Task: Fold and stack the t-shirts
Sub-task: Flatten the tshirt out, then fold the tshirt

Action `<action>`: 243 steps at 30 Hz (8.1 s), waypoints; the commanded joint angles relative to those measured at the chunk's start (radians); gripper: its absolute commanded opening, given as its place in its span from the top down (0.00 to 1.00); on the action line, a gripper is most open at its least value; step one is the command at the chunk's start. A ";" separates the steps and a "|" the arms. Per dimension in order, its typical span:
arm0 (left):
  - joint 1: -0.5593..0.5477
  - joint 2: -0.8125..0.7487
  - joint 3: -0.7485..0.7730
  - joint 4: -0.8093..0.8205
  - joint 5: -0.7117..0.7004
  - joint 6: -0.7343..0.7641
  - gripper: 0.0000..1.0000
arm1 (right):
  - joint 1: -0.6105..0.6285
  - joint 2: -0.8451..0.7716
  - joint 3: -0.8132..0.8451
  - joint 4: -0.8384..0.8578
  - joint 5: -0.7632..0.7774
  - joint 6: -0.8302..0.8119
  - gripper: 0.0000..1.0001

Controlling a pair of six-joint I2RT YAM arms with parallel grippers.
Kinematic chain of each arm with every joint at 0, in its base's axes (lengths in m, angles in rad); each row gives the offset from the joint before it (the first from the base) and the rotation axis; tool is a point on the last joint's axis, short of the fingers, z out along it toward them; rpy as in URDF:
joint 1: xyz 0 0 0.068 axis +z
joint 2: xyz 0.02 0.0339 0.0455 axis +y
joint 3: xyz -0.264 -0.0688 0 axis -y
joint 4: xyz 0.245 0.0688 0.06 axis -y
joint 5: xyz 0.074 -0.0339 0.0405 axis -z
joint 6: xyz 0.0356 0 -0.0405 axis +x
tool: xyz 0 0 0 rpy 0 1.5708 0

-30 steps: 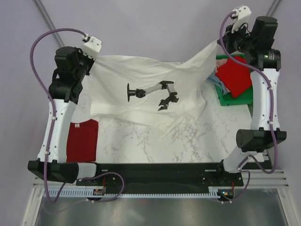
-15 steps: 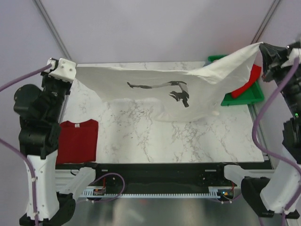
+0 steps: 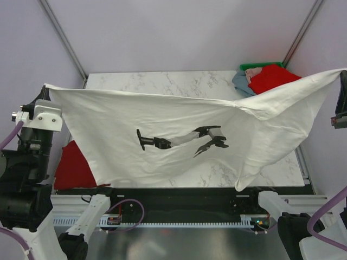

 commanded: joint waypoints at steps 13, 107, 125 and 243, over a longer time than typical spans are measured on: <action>0.002 0.242 -0.181 0.157 0.019 0.097 0.98 | 0.000 0.260 -0.267 0.391 -0.012 -0.047 1.00; 0.130 1.015 -0.442 0.389 0.101 -0.012 0.98 | 0.147 0.572 -1.050 0.544 0.059 -0.030 1.00; 0.130 0.967 -0.622 0.367 0.093 -0.046 0.98 | 0.153 0.385 -1.285 0.461 -0.028 0.034 1.00; 0.060 0.922 -0.845 0.057 0.202 -0.221 0.71 | 0.223 0.650 -1.499 0.421 -0.036 -0.266 0.59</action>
